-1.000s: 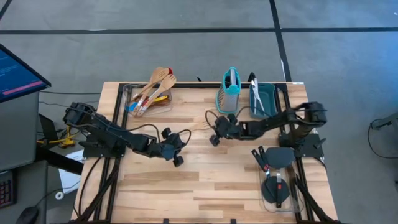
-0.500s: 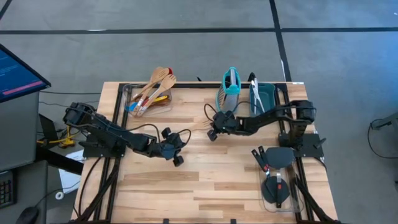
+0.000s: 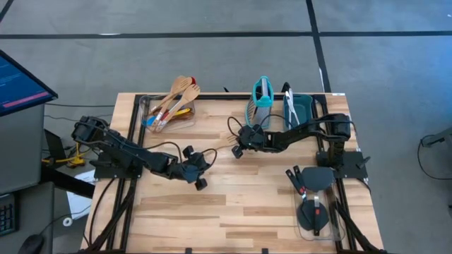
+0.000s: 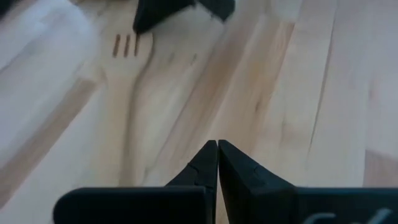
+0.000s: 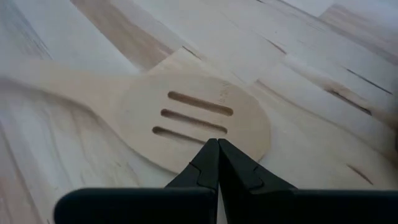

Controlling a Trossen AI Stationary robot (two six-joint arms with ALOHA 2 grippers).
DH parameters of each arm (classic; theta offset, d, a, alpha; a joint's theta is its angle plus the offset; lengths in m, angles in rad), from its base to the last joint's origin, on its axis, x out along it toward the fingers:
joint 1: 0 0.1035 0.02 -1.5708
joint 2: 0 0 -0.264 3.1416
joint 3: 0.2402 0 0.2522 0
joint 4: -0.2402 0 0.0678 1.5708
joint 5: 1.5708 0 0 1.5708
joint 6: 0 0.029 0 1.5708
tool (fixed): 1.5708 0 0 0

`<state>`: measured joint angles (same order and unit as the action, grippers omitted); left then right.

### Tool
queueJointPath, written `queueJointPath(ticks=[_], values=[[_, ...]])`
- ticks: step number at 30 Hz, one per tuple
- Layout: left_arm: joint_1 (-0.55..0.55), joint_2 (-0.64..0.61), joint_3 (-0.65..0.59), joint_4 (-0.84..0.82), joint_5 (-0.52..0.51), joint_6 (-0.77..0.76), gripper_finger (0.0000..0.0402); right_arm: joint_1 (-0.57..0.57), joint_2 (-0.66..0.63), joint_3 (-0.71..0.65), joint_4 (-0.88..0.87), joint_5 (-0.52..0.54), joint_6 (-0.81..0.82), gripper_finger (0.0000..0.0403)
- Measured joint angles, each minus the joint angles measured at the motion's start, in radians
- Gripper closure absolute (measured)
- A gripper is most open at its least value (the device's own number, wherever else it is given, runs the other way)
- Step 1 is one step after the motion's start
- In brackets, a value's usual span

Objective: Pick & Place Kitchen Items
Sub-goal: Put the wooden slotted spoon into the left transparent bin

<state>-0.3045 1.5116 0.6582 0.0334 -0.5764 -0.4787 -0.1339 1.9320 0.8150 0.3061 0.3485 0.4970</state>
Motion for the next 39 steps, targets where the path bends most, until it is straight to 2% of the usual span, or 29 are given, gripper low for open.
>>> queueJointPath(ticks=[6,10,16,21,27,35,39], values=[[-0.02,0.0,0.0,-0.16,0.037,-0.081,0.04,0.0,0.001,-0.001,-0.015,-0.004,0.001,0.0403],[-0.017,-0.019,0.0,-0.269,0.047,-0.079,0.04,0.0,0.002,-0.002,-0.015,-0.006,0.001,0.0403],[0.065,-0.163,0.019,-0.472,0.203,-0.08,0.04,-0.001,0.002,-0.003,-0.017,-0.03,0.006,0.0403],[0.187,-0.252,0.052,-0.607,0.342,-0.075,0.04,-0.001,0.002,-0.003,-0.016,-0.033,0.009,0.0403],[0.301,-0.22,0.09,-0.615,0.428,0.051,0.04,-0.001,0.002,-0.004,-0.013,-0.034,0.009,0.0403],[0.364,-0.161,0.121,-0.637,0.442,0.185,0.04,0.0,0.002,-0.005,-0.007,-0.044,0.001,0.0403],[0.38,-0.154,0.121,-0.639,0.432,0.186,0.0392,0.0,0.002,-0.005,-0.006,-0.062,-0.003,0.0403]])
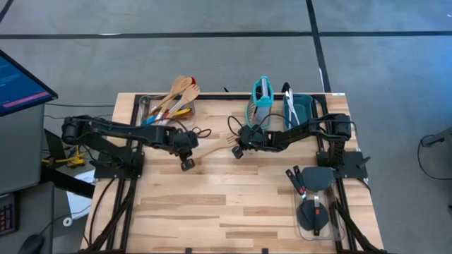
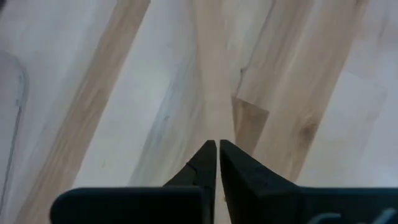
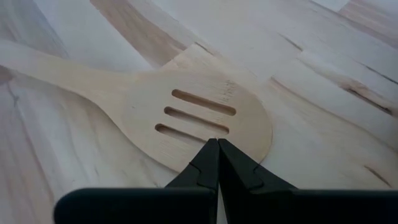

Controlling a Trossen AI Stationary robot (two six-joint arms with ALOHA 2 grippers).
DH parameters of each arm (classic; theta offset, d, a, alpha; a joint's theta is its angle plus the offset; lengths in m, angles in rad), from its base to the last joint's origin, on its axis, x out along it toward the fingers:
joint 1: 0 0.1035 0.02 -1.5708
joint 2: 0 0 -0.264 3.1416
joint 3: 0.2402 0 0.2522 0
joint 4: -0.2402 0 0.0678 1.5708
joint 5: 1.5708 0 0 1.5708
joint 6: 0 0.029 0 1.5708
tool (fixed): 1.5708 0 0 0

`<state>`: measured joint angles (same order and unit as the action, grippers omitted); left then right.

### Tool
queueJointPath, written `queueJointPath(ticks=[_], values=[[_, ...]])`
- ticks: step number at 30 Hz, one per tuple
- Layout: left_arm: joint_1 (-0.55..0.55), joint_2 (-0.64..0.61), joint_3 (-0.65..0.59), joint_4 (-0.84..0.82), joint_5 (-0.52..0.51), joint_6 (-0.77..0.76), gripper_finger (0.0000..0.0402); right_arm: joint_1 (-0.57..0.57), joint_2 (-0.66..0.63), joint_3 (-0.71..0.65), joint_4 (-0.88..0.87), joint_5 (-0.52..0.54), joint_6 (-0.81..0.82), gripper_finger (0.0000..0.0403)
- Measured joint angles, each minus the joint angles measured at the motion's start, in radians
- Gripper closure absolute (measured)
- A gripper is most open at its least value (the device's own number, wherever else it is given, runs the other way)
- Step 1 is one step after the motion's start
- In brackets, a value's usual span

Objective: Pick & Place Kitchen Items
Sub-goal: Put the wooden slotted spoon into the left transparent bin

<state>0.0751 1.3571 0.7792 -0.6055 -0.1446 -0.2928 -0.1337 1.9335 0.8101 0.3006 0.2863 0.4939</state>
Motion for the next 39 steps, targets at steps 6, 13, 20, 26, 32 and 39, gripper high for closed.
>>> queueJointPath(ticks=[6,13,20,26,32,39], values=[[0.005,0.0,0.0,0.013,-0.01,-0.061,0.0352,0.0,0.0,0.0,0.001,-0.009,-0.004,0.0403],[0.002,0.0,-0.018,0.028,-0.01,-0.138,0.0278,0.0,0.0,0.0,0.001,-0.009,-0.007,0.0403],[0.002,0.019,-0.031,0.06,-0.011,-0.136,0.0211,0.0,0.0,0.0,0.002,-0.008,-0.007,0.0403],[0.002,0.129,-0.031,0.119,-0.004,-0.133,0.019,0.0,0.0,0.0,0.004,-0.007,-0.007,0.0403],[0.002,0.262,-0.025,0.142,-0.004,-0.133,0.0194,0.0,0.0,0.0,0.008,-0.006,-0.007,0.0403],[0.001,0.266,-0.029,0.158,-0.007,-0.131,0.0196,0.0,0.0,0.0,0.008,-0.006,-0.007,0.0403]])
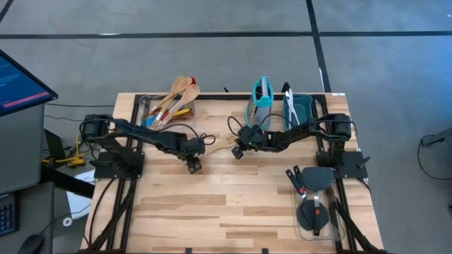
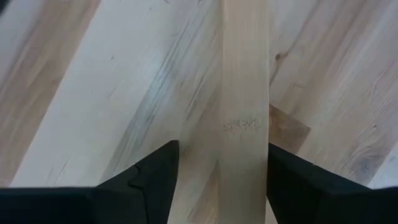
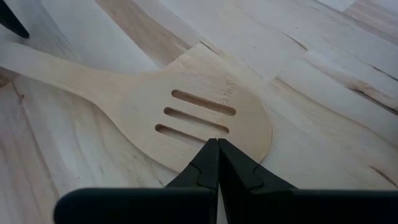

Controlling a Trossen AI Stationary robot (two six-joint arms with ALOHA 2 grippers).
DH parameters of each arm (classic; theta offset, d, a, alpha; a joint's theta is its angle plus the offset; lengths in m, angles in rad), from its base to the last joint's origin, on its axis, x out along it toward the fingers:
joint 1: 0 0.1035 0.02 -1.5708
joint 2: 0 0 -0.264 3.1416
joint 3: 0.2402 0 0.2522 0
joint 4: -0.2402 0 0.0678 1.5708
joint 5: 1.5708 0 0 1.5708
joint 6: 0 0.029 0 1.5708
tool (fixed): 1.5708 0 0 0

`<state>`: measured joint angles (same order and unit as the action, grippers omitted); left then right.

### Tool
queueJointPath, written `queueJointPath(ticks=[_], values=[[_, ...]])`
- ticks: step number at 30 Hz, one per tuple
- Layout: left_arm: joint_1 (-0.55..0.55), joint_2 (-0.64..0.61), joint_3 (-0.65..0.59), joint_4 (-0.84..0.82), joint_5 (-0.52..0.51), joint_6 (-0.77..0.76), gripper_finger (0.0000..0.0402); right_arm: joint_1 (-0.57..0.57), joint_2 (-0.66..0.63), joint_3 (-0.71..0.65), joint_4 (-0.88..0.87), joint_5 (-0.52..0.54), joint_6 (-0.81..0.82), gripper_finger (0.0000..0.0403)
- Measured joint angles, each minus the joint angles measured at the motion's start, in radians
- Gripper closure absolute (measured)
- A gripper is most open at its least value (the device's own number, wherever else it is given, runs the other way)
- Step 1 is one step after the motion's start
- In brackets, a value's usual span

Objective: Pick & Place Kitchen Items
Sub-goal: Put the wooden slotted spoon into the left transparent bin

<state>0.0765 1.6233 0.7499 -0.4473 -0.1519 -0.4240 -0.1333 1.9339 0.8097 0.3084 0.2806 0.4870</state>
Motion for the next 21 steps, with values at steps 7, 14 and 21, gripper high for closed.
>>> queueJointPath(ticks=[7,14,21], values=[[-0.004,-0.03,-0.003,0.01,-0.004,-0.003,0.023,0.0,0.0,0.0,0.0,0.0,0.0,0.0403],[-0.026,-0.029,-0.004,0.069,0.0,-0.003,0.0298,0.0,0.0,0.0,0.0,0.0,0.0,0.0403],[-0.049,-0.03,-0.004,0.083,-0.005,-0.004,0.0341,0.0,0.0,0.0,0.001,0.001,0.0,0.0403]])
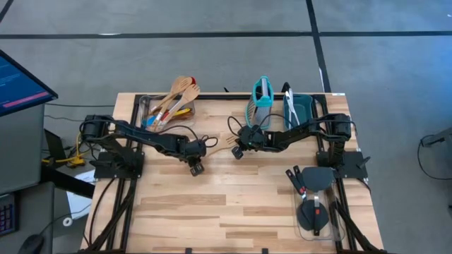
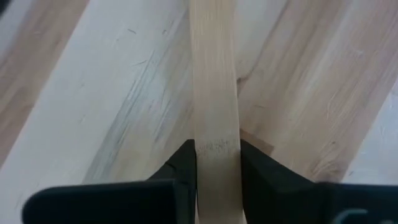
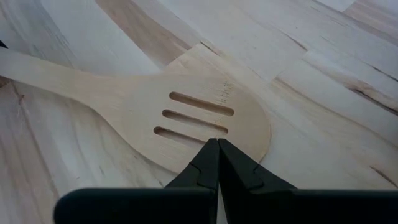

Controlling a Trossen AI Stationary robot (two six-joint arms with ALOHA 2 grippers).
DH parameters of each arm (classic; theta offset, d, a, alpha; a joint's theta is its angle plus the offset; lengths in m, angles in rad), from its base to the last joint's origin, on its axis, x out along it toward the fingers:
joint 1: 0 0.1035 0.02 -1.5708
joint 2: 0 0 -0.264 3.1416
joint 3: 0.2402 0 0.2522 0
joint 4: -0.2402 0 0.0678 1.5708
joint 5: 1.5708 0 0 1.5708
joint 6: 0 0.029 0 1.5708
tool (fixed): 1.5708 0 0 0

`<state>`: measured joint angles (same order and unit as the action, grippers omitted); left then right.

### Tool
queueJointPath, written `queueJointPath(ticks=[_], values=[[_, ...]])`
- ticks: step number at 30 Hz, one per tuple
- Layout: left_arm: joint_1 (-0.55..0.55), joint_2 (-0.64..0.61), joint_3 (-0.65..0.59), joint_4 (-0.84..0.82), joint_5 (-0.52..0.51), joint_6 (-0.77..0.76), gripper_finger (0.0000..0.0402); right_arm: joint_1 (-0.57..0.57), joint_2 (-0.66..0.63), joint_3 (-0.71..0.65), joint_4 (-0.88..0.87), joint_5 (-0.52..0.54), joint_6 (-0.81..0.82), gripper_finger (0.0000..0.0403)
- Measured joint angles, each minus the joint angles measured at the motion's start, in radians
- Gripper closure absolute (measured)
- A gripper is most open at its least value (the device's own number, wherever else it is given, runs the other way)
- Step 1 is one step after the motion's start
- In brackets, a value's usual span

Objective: Pick & Place Kitchen Items
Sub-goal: Put the wooden slotted spoon into the left transparent bin

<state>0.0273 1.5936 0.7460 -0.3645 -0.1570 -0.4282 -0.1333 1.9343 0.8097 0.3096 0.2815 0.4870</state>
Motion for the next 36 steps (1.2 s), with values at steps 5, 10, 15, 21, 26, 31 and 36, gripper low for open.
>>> queueJointPath(ticks=[5,10,15,21,26,31,36], values=[[-0.009,-0.001,0.0,0.0,-0.006,-0.004,0.0352,0.0,0.0,0.0,0.0,0.0,0.0,0.0403],[-0.01,-0.001,0.0,0.0,-0.014,-0.002,0.0354,0.0,0.0,0.0,-0.001,0.0,0.0,0.0403],[-0.01,-0.002,0.0,-0.002,-0.026,0.002,0.0355,0.0,0.0,0.0,-0.001,0.0,0.001,0.0403],[-0.01,-0.002,0.0,-0.003,-0.027,0.006,0.0356,0.001,-0.023,-0.002,-0.002,-0.022,0.001,0.0403],[-0.012,-0.003,0.003,0.0,-0.021,0.015,0.0357,0.015,-0.118,-0.008,-0.066,-0.058,0.002,0.0402],[-0.01,-0.003,0.003,-0.003,-0.045,0.008,0.0357,0.021,-0.276,-0.005,-0.156,-0.104,0.001,0.0381],[-0.011,-0.003,0.003,-0.006,-0.075,0.008,0.0357,0.041,-0.441,-0.002,-0.309,-0.175,0.001,0.0352]])
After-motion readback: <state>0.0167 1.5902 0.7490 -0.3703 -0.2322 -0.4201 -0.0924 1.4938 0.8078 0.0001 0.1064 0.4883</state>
